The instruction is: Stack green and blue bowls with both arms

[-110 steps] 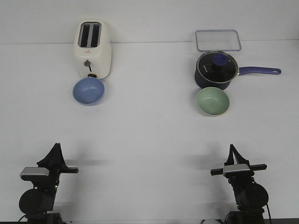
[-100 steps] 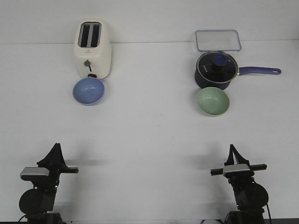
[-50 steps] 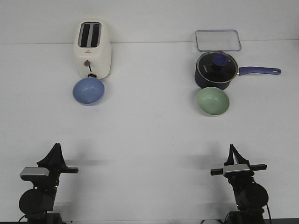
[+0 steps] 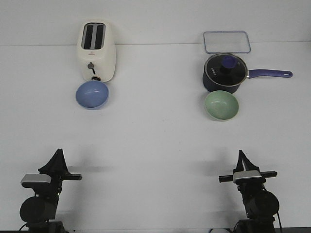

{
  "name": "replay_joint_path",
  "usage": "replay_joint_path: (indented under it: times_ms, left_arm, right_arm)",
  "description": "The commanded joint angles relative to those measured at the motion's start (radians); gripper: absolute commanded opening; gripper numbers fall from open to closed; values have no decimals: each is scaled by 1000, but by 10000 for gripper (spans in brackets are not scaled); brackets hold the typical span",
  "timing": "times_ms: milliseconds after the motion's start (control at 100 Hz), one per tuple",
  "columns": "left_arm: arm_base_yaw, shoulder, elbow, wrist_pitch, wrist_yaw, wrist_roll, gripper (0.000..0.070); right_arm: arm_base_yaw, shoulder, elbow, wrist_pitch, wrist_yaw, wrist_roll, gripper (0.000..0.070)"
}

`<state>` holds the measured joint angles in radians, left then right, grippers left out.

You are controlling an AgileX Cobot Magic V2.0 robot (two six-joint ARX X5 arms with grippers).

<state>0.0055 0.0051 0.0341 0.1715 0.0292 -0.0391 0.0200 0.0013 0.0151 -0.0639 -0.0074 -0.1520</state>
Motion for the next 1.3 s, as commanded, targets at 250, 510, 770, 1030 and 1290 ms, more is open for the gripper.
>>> replay_joint_path:
  times_ms: [250, 510, 770, 1030, 1290]
  left_arm:
    - [1, -2, -20, 10, 2, 0, 15]
    - [1, -2, -20, 10, 2, 0, 15]
    - [1, -2, -20, 10, 2, 0, 15]
    - [1, -2, -20, 10, 2, 0, 15]
    - [1, -2, -20, 10, 2, 0, 15]
  right_arm:
    - [0, 0, 4, 6, 20, 402, 0]
    - [-1, 72, 164, -119, 33, 499, 0]
    - [-1, 430, 451, -249, 16, 463, 12]
    - [-12, 869, 733, -351, -2, 396, 431]
    - [-65, 1247, 953, -348, -4, 341, 541]
